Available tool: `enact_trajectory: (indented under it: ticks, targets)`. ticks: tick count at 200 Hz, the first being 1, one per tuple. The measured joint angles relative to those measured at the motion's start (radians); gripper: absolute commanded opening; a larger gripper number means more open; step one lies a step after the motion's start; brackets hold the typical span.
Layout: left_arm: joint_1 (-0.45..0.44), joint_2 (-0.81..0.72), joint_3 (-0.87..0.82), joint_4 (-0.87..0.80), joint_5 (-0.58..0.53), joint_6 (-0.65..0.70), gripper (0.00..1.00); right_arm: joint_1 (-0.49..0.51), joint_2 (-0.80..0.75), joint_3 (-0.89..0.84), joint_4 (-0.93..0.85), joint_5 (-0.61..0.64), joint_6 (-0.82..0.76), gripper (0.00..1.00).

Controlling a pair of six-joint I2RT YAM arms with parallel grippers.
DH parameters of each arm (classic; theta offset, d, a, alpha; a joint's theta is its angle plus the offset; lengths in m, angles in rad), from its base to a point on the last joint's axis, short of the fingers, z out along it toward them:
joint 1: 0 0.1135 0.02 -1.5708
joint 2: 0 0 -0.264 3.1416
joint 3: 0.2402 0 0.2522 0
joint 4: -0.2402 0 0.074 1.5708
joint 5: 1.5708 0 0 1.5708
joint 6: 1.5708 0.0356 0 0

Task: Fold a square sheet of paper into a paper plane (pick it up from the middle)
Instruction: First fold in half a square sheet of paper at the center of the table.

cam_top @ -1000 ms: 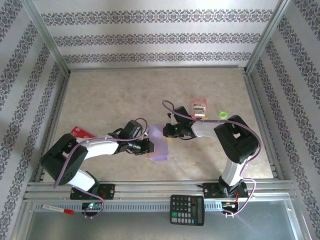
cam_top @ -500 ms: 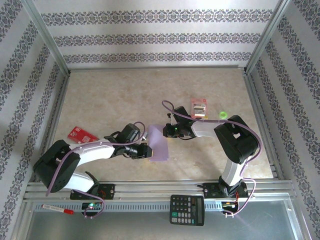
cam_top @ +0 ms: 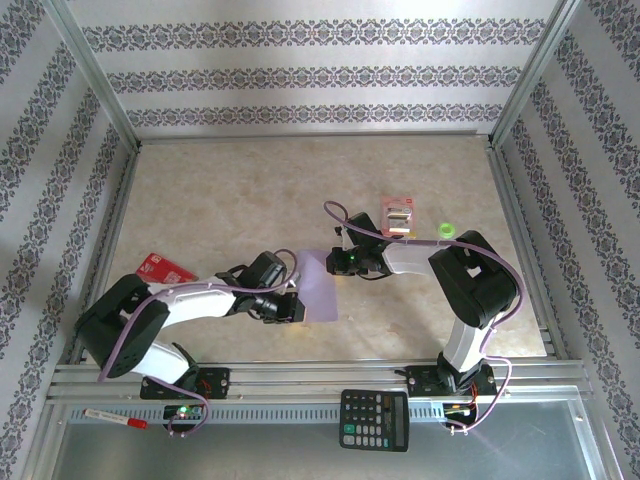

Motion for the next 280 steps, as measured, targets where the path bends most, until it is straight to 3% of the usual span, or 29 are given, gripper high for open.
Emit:
enact_trajectory:
  ticks: [94,133,164,181,236,280]
  targets:
    - [0.012,0.080,0.008,0.048,-0.045,-0.021,0.11,0.000,-0.013,0.003,-0.035,0.008,-0.015,0.10]
    - [0.024,0.032,-0.010,0.053,-0.034,-0.026,0.19,0.000,-0.053,0.004,-0.114,0.007,-0.051,0.15]
    - [0.071,-0.071,-0.030,0.066,-0.054,-0.054,0.29,0.000,-0.174,-0.030,-0.188,0.010,-0.060,0.20]
    - [0.094,-0.079,-0.018,0.084,-0.076,-0.060,0.30,0.000,-0.243,-0.053,-0.196,0.011,-0.058,0.23]
    - [0.167,0.225,0.230,0.164,-0.063,-0.055,0.16,0.039,-0.274,-0.074,-0.172,0.039,-0.021,0.25]
    - [0.223,0.423,0.319,0.247,-0.004,-0.055,0.13,0.044,-0.108,-0.057,-0.082,0.042,0.009,0.16]
